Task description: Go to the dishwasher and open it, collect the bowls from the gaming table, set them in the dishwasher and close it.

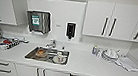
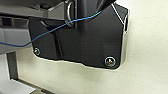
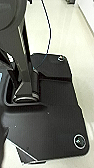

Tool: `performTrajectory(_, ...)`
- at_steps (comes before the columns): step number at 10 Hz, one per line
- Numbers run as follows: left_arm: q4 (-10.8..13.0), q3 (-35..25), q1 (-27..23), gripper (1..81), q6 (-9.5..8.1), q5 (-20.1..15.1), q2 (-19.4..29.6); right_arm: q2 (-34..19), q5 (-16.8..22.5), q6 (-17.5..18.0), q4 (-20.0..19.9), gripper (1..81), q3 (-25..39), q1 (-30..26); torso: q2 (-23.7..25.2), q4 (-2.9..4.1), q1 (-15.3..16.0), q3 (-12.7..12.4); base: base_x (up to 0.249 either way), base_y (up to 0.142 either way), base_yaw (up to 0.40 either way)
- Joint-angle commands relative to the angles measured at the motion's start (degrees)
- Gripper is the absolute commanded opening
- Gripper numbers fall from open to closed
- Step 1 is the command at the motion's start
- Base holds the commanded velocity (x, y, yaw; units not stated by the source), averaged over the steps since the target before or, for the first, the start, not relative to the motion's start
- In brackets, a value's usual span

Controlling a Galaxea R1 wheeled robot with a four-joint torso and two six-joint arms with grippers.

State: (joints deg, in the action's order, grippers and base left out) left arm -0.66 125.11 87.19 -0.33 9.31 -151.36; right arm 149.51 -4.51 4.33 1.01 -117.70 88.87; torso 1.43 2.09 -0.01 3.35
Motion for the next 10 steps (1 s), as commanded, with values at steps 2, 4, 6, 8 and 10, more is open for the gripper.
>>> performTrajectory(2,-0.66,-11.55,-2.06,81.1,-0.37,0.88,10.98,-16.05,3.02,-0.20,0.57,81.1,23.93,-3.47,5.75,0.00,3.69,0.00,0.000,0.000,0.000)
performTrajectory(4,-0.22,-16.54,-2.06,81.1,-0.37,1.67,14.39,-22.60,2.93,-0.11,0.57,81.1,33.09,-5.40,7.28,0.00,4.63,5.45,0.000,0.000,0.000)
performTrajectory(6,-0.13,-19.64,-2.15,81.1,-0.37,1.67,16.61,-27.39,2.93,0.07,0.48,81.1,38.35,-8.30,10.06,0.00,6.35,7.43,0.000,0.000,0.000)
performTrajectory(8,-0.04,-22.71,-2.15,81.1,-0.37,2.54,19.58,-33.35,2.93,0.59,0.39,81.1,43.07,-12.52,13.91,0.00,8.77,11.07,0.000,0.000,0.000)
performTrajectory(10,-0.04,-25.86,-2.14,81.1,-0.37,2.99,22.83,-36.44,2.93,0.77,0.13,81.1,45.98,-16.21,17.86,0.00,11.31,10.88,0.000,0.000,0.000)
